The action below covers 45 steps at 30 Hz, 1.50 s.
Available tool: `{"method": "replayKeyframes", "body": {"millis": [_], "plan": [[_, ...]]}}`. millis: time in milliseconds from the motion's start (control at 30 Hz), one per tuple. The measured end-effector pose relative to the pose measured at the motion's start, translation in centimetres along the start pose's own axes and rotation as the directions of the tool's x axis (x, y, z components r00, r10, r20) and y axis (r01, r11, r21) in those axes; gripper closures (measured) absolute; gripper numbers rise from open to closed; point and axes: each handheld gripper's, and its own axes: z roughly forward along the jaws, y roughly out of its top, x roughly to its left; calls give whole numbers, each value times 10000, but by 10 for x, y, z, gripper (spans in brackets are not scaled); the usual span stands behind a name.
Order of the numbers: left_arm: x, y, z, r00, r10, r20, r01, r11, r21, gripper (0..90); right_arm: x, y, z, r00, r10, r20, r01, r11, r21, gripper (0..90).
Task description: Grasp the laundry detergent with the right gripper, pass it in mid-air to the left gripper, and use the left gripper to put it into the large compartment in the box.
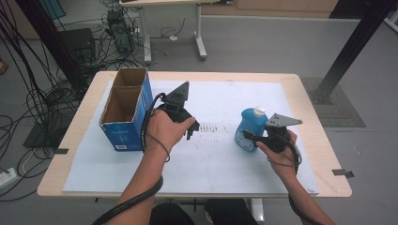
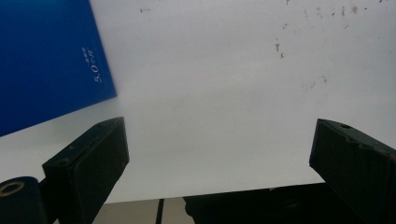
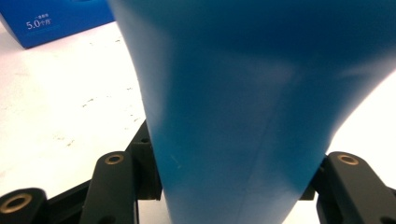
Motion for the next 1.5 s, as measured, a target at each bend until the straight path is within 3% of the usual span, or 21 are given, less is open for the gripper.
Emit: {"method": "replayKeyframes", "body": {"millis": [1500], "plan": [[-2,1,-1,9999,56,-148,-56,10000,16,51,0,-2,-1,10000,32,-23,-32,10000,-87,466]]}}
